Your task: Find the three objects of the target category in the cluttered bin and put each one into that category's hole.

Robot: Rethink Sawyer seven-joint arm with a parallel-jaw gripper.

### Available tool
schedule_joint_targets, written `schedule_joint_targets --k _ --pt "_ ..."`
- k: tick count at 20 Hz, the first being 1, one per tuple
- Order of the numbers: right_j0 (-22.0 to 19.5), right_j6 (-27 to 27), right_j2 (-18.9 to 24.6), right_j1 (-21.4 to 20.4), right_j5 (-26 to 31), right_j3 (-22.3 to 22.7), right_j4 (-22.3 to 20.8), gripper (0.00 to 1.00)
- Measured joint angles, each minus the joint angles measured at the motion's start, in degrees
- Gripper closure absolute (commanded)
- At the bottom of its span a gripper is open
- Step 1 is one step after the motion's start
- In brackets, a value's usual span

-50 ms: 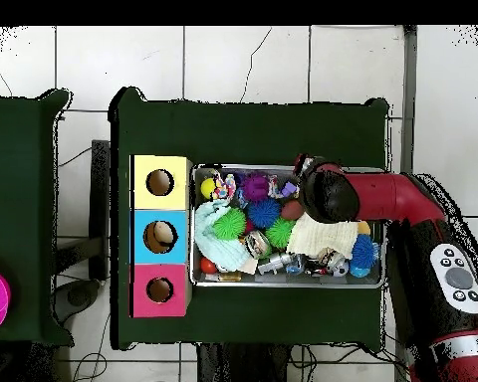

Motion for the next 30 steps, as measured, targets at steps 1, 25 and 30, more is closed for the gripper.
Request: schedule_joint_targets --k 1,25,30 --pt "-0.1 0.0 0.0 0.1 0.5 0.0 0.0 0.0" --pt "-3.9 0.0 0.3 3.9 7.7 4.3 0.2 0.0" --pt "-3.9 0.0 0.4 3.3 6.1 6.2 0.1 0.0"
